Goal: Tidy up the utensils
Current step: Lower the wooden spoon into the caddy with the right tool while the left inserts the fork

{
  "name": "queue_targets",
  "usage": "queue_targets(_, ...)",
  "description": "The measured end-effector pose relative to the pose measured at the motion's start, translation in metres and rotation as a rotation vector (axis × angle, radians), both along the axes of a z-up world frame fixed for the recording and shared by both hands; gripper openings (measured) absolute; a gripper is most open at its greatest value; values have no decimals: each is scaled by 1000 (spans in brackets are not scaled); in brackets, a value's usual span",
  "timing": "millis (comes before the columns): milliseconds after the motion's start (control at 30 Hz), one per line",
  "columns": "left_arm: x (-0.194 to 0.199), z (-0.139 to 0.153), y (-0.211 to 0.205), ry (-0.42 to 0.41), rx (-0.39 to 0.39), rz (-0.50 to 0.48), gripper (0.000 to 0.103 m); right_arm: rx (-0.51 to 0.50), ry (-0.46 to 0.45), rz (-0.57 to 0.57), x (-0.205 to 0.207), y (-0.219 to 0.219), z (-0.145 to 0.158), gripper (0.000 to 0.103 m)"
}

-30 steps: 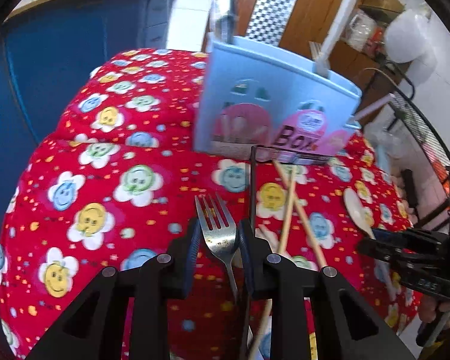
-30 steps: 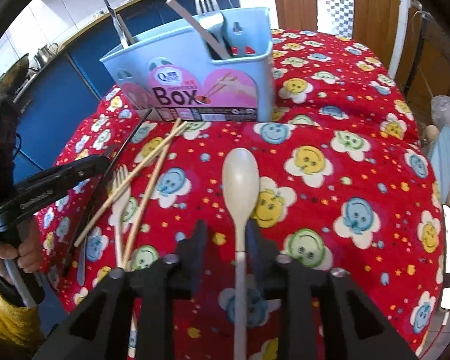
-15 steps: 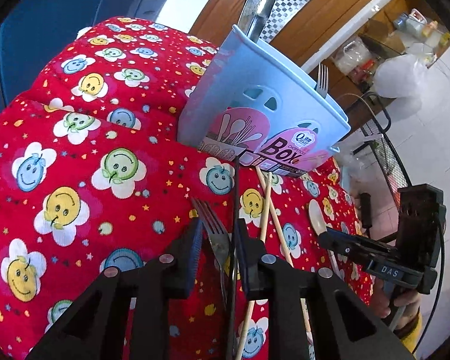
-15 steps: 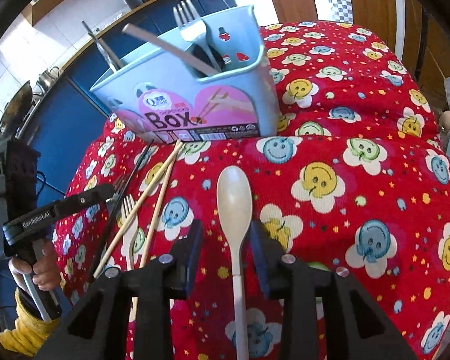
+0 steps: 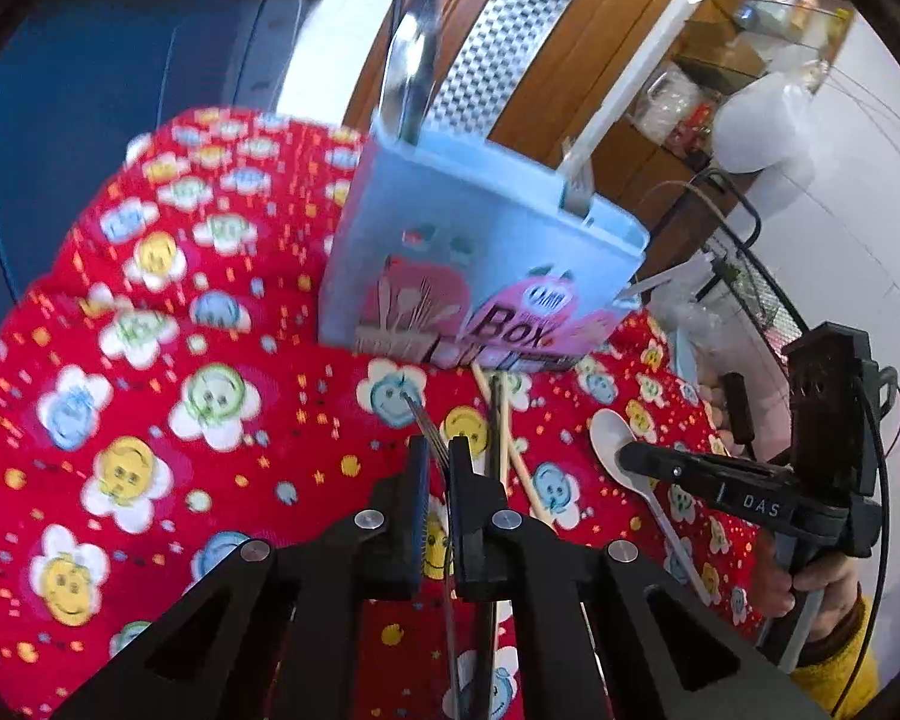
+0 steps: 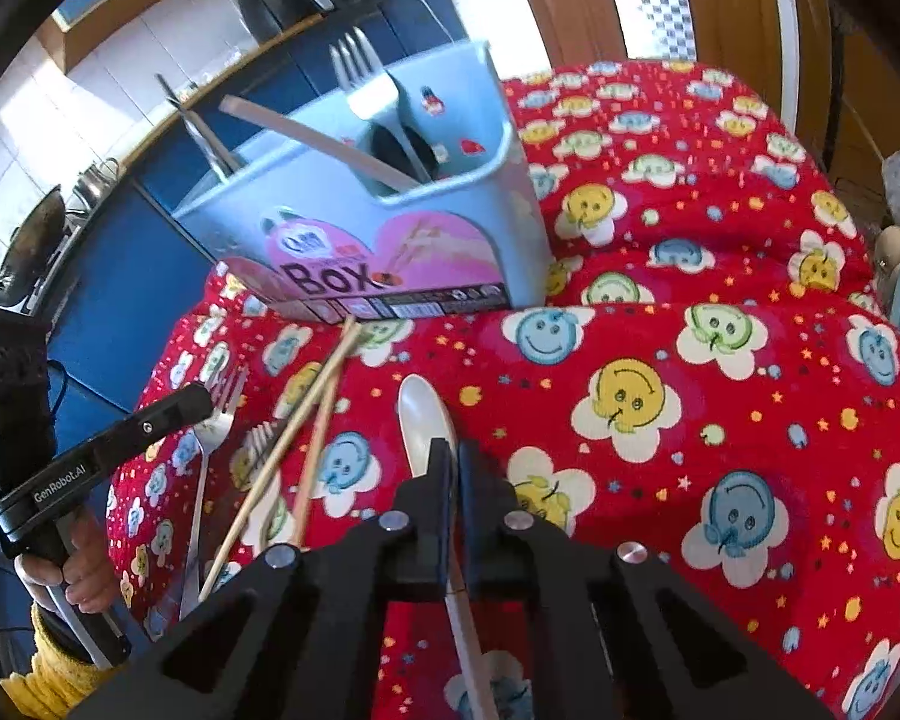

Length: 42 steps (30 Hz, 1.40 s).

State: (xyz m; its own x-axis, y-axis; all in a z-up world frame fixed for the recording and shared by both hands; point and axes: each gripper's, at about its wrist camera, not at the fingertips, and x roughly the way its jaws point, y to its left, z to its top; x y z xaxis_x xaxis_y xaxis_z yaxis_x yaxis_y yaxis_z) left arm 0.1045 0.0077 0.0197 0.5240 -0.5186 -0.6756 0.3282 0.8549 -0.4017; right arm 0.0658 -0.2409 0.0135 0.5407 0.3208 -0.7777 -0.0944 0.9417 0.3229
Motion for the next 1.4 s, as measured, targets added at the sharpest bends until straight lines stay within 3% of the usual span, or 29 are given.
queue_targets(267,-28,51,4,-214,27,46,1,-11,-244,-26,-36,11,44,4)
queue_targets(533,-23,97,2,-372,-23,86,1,41,-467,-101,-43,11,88,4)
queue_targets(667,-6,119,-2,-418,-71,99,1,102,-529,-129,-34,5,102,4)
queue_targets(1000,24,182,-11,-542,-161,117,1,145,-618,-148,-4,-9,132,4)
queue_targets(1167,36,195,-20,-571,-180,112,1,167,-651,-151,15,-13,141,4)
queue_targets(1400,64,166,-30,-494,-190,115,1,272,-705,-151,53,-16,137,4)
